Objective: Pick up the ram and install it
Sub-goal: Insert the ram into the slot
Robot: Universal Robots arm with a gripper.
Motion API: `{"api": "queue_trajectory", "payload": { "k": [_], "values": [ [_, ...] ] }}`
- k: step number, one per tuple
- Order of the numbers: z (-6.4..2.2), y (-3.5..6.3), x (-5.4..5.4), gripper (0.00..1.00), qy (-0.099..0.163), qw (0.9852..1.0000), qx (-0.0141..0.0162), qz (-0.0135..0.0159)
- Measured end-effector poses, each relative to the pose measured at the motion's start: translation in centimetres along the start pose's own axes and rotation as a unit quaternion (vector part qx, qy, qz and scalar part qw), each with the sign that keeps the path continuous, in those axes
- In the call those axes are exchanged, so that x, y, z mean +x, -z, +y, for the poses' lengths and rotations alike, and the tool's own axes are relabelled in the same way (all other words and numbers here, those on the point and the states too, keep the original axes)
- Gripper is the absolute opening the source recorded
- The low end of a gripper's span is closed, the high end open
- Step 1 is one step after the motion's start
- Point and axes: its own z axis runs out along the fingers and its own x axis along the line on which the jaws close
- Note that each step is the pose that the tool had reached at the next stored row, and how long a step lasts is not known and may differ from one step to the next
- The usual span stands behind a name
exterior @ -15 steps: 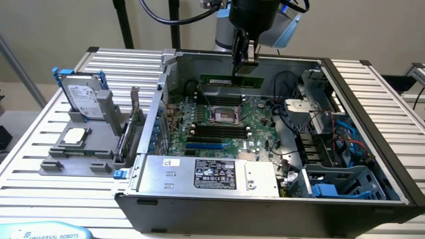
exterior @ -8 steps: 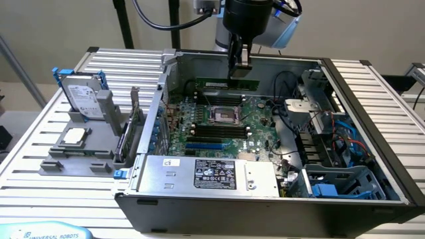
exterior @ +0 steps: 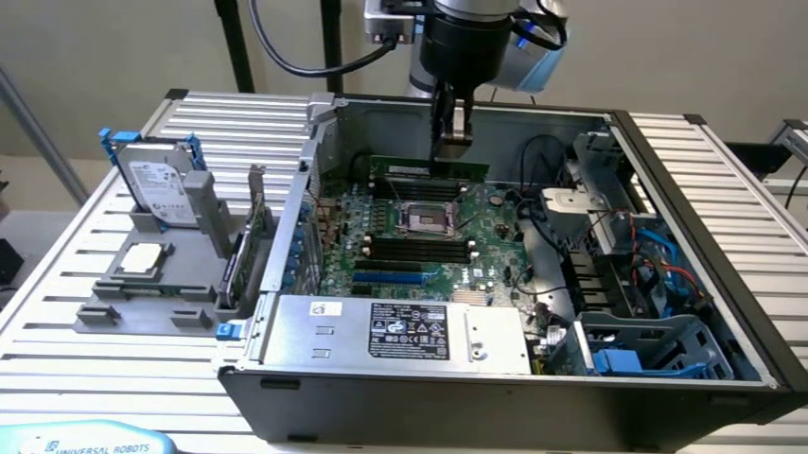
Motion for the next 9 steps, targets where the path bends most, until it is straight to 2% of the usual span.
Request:
{"api": "queue_trajectory", "payload": {
  "k": [9],
  "values": [
    [-0.06,-1.64,0.0,0.14,0.0,1.0,0.0012,0.0]
  ]
}}
